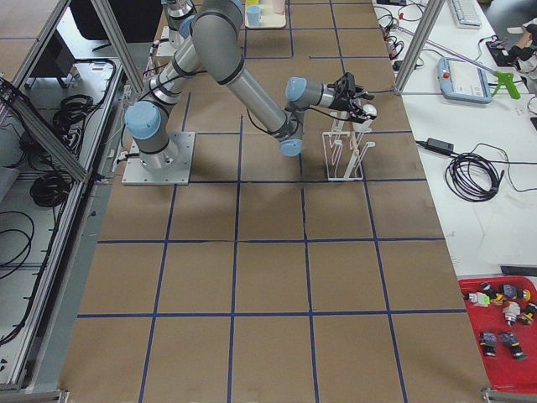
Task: Transfer IKEA cup to right arm and place on rack
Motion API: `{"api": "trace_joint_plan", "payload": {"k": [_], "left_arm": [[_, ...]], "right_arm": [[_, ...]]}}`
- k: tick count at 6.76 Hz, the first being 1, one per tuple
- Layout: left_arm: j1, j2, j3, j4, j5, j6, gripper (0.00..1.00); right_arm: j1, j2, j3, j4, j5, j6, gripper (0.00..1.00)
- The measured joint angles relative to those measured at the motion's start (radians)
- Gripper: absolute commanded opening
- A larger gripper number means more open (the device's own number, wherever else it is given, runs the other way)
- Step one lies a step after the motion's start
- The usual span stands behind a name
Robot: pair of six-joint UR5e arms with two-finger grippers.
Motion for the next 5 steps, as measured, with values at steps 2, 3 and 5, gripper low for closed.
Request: {"api": "trace_joint_plan", "payload": {"k": [2, 3, 5], "left_arm": [[0.006, -0.062, -0.078, 0.154, -0.018, 0.020, 0.99], [0.013, -0.100, -0.114, 0.233, -0.023, 0.019, 0.99], [0.067, -0.158, -0.149, 0.291, -0.026, 0.014, 0.99]], "right_arm": [[0.000, -0.005, -0.002, 0.001, 0.000, -0.001, 0.99], [0.001, -0.016, -0.004, 0.002, 0.001, -0.001, 0.99], [0.013, -0.082, -0.004, 0.035, 0.003, -0.001, 0.99]]}}
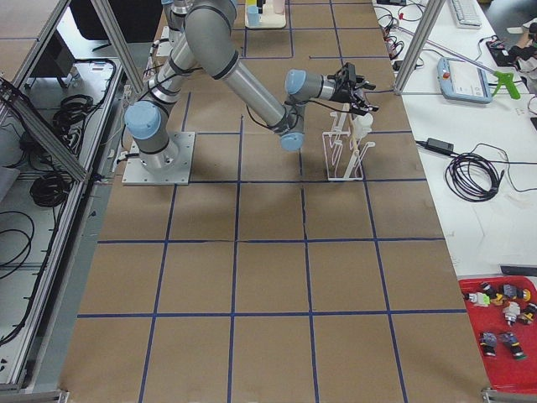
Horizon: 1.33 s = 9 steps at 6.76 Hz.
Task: Transfer IKEA cup to right arm and place on rack
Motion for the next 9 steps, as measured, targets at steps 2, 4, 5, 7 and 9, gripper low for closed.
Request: {"api": "trace_joint_plan", "payload": {"k": [2, 4, 5, 7, 9], "left_arm": [[0.028, 0.004, -0.044, -0.001, -0.001, -0.033, 0.99], [0.031, 0.019, -0.061, -0.001, -0.001, -0.047, 0.99], [0.031, 0.024, -0.060, -0.002, 0.000, -0.048, 0.99], [0.032, 0.047, -0.055, -0.007, 0.004, -0.048, 0.99], [0.033, 0.062, -0.066, -0.058, 0.001, -0.049, 0.99]], "right_arm": [[0.040, -0.103, 0.002, 0.049, 0.010, 0.003, 1.00], [0.108, -0.184, 0.014, 0.059, 0.148, 0.015, 1.00], [0.141, -0.217, 0.035, 0.062, 0.200, 0.045, 1.00], [0.177, -0.294, 0.081, 0.088, 0.247, 0.271, 1.00], [0.229, -0.321, 0.100, 0.123, 0.254, 0.692, 1.00]]}}
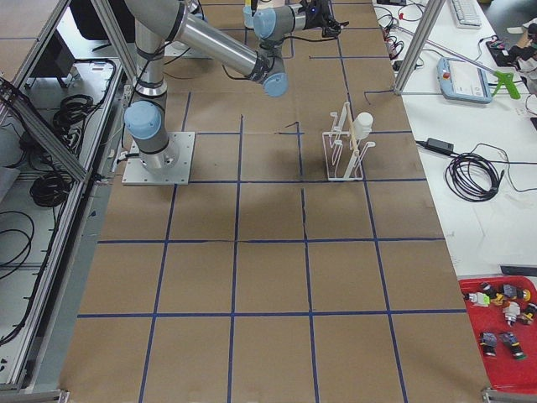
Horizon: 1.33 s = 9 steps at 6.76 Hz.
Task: Transfer IKEA cup to right arm and place on rack
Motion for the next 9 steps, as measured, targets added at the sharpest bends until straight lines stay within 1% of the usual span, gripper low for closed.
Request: {"api": "trace_joint_plan", "payload": {"k": [1, 2, 3, 4, 5, 6, 7, 9], "left_arm": [[0.002, -0.003, -0.002, -0.034, 0.000, 0.000, 0.99], [0.005, -0.008, -0.003, -0.050, 0.003, -0.001, 0.99], [0.007, -0.011, -0.004, -0.056, 0.006, -0.002, 0.91], [0.008, -0.012, -0.004, -0.058, 0.006, -0.003, 0.71], [0.009, -0.013, -0.004, -0.059, 0.005, -0.003, 0.30], [0.009, -0.014, -0.003, -0.059, 0.005, -0.007, 0.05], [0.010, -0.017, -0.001, -0.059, 0.007, -0.013, 0.00], [0.012, -0.021, 0.003, -0.059, 0.010, -0.018, 0.00]], "right_arm": [[0.020, 0.003, 0.003, 0.003, -0.004, 0.216, 1.00], [0.037, 0.011, 0.005, 0.002, -0.008, 0.353, 1.00], [0.061, 0.033, 0.006, -0.013, -0.032, 0.415, 1.00], [0.095, 0.070, 0.006, -0.046, -0.088, 0.470, 1.00], [0.125, 0.108, 0.006, -0.082, -0.150, 0.541, 1.00], [0.147, 0.136, 0.006, -0.109, -0.203, 0.599, 1.00], [0.159, 0.148, 0.005, -0.125, -0.233, 0.627, 1.00], [0.164, 0.159, 0.005, -0.137, -0.242, 0.639, 1.00]]}}
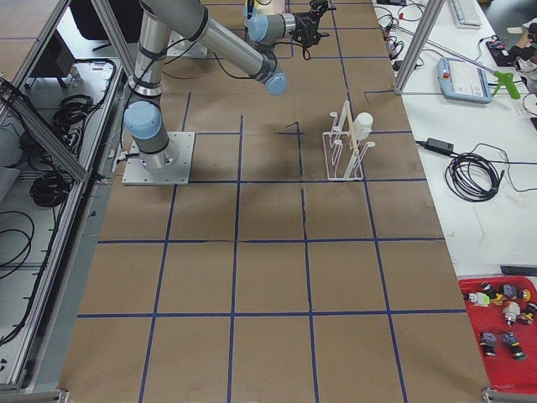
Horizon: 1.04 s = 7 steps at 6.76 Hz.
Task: Transfer IKEA cup to right arm and place on rack
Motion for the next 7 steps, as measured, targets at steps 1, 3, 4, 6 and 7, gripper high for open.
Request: {"api": "trace_joint_plan", "payload": {"k": [1, 3, 4, 6, 7], "left_arm": [[0.001, -0.002, 0.006, 0.000, 0.013, 0.000, 0.00], [0.024, -0.002, 0.042, -0.025, 0.056, 0.003, 0.00], [0.034, -0.002, 0.074, -0.067, 0.064, 0.002, 0.00], [0.034, 0.004, 0.161, -0.172, 0.063, -0.046, 0.00], [0.020, 0.002, 0.242, -0.254, 0.057, -0.102, 0.00]], "right_arm": [[0.000, 0.000, 0.000, 0.004, 0.004, 0.000, 1.00], [-0.001, -0.007, -0.001, 0.016, 0.006, -0.002, 1.00], [-0.001, -0.008, -0.001, 0.017, 0.006, -0.002, 1.00], [-0.001, -0.011, -0.002, 0.017, 0.005, -0.001, 1.00], [-0.001, -0.010, -0.002, 0.017, 0.005, -0.001, 1.00]]}}
